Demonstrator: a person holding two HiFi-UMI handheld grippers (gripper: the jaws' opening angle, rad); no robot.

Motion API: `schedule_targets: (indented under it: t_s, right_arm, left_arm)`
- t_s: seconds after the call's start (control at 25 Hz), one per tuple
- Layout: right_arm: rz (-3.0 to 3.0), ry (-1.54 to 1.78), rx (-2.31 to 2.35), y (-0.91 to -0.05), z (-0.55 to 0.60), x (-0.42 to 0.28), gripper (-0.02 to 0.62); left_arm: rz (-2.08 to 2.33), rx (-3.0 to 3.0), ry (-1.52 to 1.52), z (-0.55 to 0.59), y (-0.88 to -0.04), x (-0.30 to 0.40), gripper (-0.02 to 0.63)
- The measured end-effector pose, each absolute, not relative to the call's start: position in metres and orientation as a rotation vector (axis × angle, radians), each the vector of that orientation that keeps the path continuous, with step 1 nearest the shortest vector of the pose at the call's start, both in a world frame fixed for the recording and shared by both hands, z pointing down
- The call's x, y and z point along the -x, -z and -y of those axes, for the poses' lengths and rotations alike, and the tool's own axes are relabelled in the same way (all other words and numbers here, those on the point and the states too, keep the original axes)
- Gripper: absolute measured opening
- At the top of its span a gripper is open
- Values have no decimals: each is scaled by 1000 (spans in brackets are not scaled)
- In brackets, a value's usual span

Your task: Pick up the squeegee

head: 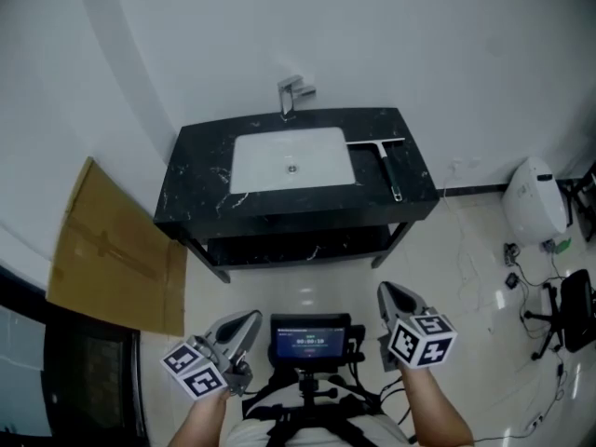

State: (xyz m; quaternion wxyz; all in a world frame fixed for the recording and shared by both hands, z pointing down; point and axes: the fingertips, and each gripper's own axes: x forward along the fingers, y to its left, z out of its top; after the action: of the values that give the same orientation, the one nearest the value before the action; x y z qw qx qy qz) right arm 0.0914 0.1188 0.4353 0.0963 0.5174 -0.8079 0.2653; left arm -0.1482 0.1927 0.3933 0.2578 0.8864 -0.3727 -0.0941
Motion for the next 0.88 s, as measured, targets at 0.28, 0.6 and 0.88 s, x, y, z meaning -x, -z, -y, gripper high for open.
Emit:
schedule_targets:
  t_s: [0.28, 0.6, 0.88]
  right_arm:
    - [2339, -750, -1645, -423, -82, -52, 48]
    - [2286, -750, -1741, -420, -62, -28, 58]
    - [2244, -762, -1775, -422, -57, -39, 58]
  left_arm:
    - [906, -2436, 244, -144, -389, 192, -3]
    - [789, -2453, 213, -117, -392, 216, -3]
    - [727, -2447, 199, -104, -396, 203, -3]
